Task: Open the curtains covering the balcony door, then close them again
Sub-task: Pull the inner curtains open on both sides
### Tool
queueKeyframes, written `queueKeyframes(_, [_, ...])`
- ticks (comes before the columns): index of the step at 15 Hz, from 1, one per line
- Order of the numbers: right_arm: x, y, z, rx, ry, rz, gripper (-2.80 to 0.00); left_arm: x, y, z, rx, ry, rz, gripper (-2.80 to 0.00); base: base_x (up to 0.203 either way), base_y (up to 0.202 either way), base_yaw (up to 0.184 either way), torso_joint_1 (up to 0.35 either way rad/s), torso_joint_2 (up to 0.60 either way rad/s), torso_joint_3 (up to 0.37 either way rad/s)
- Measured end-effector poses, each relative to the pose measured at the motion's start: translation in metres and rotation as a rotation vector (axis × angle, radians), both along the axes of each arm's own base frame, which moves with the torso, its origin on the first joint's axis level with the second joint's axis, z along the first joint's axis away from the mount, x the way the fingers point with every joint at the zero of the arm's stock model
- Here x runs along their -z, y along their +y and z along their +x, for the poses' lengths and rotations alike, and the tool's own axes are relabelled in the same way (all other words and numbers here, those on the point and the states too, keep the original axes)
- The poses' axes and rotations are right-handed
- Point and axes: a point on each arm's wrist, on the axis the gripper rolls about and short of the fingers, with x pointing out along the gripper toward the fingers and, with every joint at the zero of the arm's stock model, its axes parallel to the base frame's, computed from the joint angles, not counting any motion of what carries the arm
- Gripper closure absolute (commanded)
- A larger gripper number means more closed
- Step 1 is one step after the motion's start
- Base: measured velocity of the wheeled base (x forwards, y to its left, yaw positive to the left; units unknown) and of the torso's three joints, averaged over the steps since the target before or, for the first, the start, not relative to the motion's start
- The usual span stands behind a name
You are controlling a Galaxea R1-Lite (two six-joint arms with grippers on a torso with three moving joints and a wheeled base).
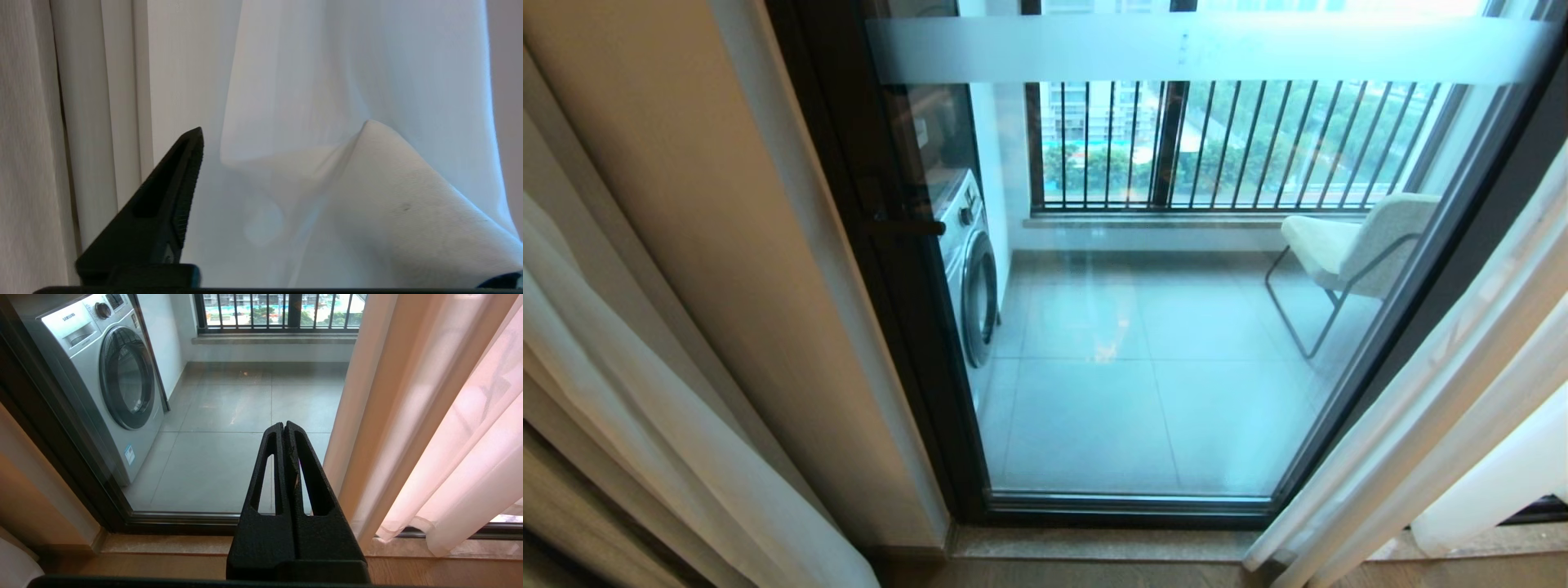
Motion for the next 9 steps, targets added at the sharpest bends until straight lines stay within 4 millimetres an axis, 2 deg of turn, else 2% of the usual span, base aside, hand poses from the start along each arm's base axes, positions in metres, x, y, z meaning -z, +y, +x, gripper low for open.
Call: queueKeyframes(9, [0.000, 0.000, 0.000, 0.000, 0.000, 0.000, 0.00, 0.034, -0.038, -0.047, 0.006, 0.088, -0.069, -2.80, 0.000, 0.000, 0.000, 0.000, 0.00, 0.000])
